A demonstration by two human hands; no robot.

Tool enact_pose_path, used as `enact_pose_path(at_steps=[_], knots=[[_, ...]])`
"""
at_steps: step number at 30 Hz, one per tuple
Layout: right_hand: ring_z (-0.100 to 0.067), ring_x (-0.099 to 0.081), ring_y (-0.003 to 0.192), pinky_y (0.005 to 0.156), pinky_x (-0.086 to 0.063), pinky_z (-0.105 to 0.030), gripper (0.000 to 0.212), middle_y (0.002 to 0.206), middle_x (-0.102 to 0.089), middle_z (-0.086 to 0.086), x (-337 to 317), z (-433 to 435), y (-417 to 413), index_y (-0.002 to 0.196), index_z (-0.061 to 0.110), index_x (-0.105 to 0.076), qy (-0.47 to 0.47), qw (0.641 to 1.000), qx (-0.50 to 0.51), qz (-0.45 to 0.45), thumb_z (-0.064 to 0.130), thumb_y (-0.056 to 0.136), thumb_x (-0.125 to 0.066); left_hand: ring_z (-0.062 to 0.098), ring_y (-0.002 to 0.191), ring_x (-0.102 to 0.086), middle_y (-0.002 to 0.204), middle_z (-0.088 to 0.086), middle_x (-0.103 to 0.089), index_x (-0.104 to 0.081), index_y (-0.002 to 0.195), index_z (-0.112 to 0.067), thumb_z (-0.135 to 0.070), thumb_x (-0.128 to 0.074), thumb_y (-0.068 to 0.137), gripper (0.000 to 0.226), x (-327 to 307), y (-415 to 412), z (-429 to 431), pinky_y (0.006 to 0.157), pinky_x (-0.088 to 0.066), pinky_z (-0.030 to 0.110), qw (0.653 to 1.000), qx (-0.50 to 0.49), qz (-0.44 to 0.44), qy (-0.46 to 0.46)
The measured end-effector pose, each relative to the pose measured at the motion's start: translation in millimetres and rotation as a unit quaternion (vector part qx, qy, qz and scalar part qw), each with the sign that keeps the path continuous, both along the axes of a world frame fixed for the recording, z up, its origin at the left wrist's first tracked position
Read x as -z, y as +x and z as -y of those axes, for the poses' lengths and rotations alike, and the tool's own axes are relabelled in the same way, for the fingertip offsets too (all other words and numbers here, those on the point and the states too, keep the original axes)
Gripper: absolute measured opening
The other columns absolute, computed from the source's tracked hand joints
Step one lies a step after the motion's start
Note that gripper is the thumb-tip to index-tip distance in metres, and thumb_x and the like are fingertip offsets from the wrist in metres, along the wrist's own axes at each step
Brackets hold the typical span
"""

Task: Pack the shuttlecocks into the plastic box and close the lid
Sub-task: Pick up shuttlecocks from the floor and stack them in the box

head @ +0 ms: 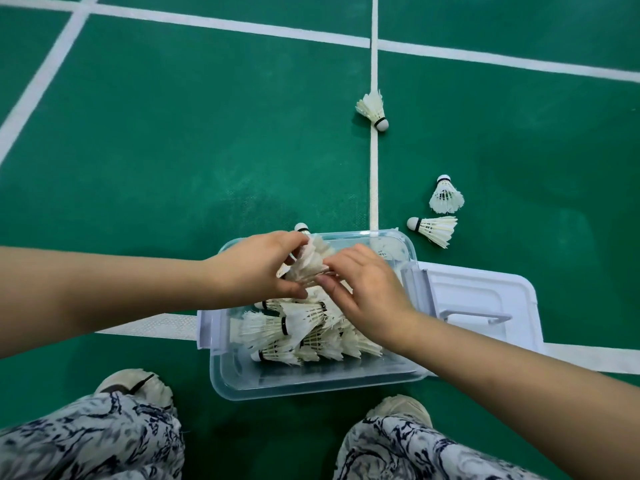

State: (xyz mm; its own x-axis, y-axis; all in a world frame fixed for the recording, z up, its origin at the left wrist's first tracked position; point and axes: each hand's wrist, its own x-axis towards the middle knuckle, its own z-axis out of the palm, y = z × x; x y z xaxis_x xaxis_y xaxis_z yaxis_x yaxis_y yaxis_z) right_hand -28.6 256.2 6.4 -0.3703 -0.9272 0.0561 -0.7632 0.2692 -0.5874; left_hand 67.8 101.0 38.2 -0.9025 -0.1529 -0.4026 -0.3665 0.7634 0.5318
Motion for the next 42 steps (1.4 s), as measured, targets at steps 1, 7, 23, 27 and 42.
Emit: enact_pose_path(at_steps=[1,7,23,27,42], knots=[[-0.010,-0.042,0.073,0.066,-0.034,-0.026,0.034,0.076,-0.063,0.003,3.1,-2.5,-2.3,0.088,0.015,-0.065,-0.013,1.000,0.020,-0.019,0.040,0.087,-0.041,0.013,0.103,-0.053,0.118,-0.005,-0.054,-0.042,0.124,-0.021,-0.038,-0.068,0.076,0.057,1.4,0.5,0.9,0.089,-0.044,0.028,1.000,-0.006,0.007,-0.003],[-0.019,-0.061,0.085,0.070,-0.043,-0.028,0.032,0.090,-0.067,0.002,16.3,-12.1,-13.1,0.099,0.017,-0.066,0.096,0.995,0.028,0.004,0.041,0.093,-0.045,0.014,0.108,-0.052,0.126,0.000,-0.051,-0.033,0.132,-0.022,-0.029,-0.059,0.084,0.055,15.4,7.7,4.0,0.093,-0.040,0.025,0.997,0.007,0.059,-0.038],[-0.025,-0.057,0.098,0.089,-0.037,-0.037,0.031,0.097,-0.064,-0.003,45.4,12.1,-21.2,0.092,0.015,-0.064,0.286,0.952,-0.083,-0.064,0.037,0.096,-0.043,0.019,0.126,-0.042,0.143,0.003,-0.038,-0.027,0.139,-0.020,-0.016,-0.046,0.089,0.053,40.0,4.6,-5.0,0.101,-0.033,0.027,0.987,0.105,0.120,-0.021],[-0.025,-0.056,0.109,0.092,-0.039,-0.036,0.035,0.110,-0.065,-0.004,35.8,9.3,-22.1,0.105,0.018,-0.064,0.284,0.956,-0.065,-0.005,0.044,0.093,-0.045,0.019,0.122,-0.046,0.141,0.001,-0.043,-0.033,0.137,-0.021,-0.018,-0.046,0.089,0.049,30.2,1.6,0.2,0.098,-0.036,0.028,0.988,0.097,0.114,-0.048],[-0.020,-0.060,0.088,0.080,-0.046,-0.032,0.022,0.098,-0.067,0.000,-10.6,-11.7,-106.9,0.107,0.020,-0.064,0.044,0.965,0.254,0.053,0.029,0.091,-0.051,0.022,0.094,-0.060,0.103,0.000,-0.068,-0.056,0.115,-0.018,-0.023,-0.050,0.090,0.027,-18.7,-92.4,6.7,0.084,-0.044,0.029,0.996,0.025,-0.070,-0.049]])
